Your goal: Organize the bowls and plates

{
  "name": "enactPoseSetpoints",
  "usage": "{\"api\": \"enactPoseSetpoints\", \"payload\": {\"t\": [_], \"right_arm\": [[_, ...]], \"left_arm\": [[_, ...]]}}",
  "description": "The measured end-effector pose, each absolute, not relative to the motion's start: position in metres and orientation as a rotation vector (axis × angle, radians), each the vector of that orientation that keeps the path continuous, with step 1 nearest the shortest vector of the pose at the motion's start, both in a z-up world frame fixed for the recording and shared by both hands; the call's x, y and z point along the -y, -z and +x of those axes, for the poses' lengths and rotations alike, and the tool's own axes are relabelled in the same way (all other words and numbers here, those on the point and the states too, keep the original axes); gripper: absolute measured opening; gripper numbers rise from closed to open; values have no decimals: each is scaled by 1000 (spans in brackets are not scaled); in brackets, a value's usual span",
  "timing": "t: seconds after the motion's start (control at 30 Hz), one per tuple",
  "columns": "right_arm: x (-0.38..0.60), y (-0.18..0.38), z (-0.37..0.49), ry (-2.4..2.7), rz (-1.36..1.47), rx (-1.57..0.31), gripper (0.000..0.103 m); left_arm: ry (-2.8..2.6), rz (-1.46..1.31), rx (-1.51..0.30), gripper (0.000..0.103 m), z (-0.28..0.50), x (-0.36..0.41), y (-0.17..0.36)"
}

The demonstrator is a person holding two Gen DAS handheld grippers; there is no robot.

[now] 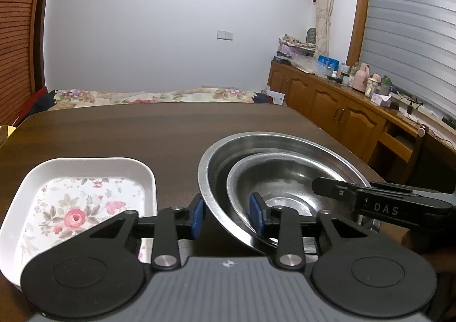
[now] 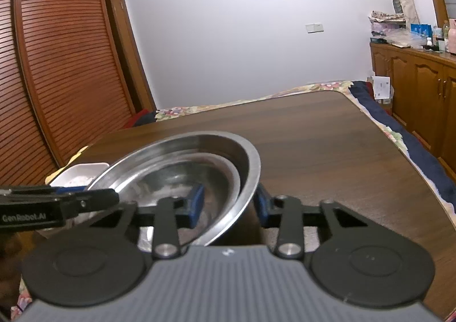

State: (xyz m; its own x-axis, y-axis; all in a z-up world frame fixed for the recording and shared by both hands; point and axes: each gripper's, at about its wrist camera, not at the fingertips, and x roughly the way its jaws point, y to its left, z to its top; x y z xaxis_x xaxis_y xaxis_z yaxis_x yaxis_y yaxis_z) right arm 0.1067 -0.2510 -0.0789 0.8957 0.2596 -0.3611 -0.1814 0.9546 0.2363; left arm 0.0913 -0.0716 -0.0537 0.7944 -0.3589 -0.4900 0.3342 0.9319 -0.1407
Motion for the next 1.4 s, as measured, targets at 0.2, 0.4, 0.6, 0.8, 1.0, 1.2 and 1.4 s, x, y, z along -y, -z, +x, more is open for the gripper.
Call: {"api": "enactPoseSetpoints", "payload": {"t": [0.2, 0.4, 0.6, 0.8, 1.0, 1.2, 1.4], "right_arm": [[249, 77, 106, -228, 211, -406, 27], [247, 67, 103, -244, 219, -388, 26], [239, 49, 99, -259, 212, -363, 26], [228, 37, 101, -282, 208, -343, 26], [214, 30, 102, -311, 197, -335, 26], [200, 27, 106, -343, 191, -332, 26], [183, 30, 113, -379, 173, -339, 26]], "left_arm": [[366, -67, -520, 27, 88, 64, 52], [361, -81, -498, 27, 81, 56, 42], [355, -91, -471, 27, 76, 44, 21], [341, -92, -444, 27, 72, 29, 4], [316, -98, -422, 27, 69, 12, -8], [283, -82, -412, 27, 67, -2, -15], [242, -72, -417, 27, 66, -18, -11]]}}
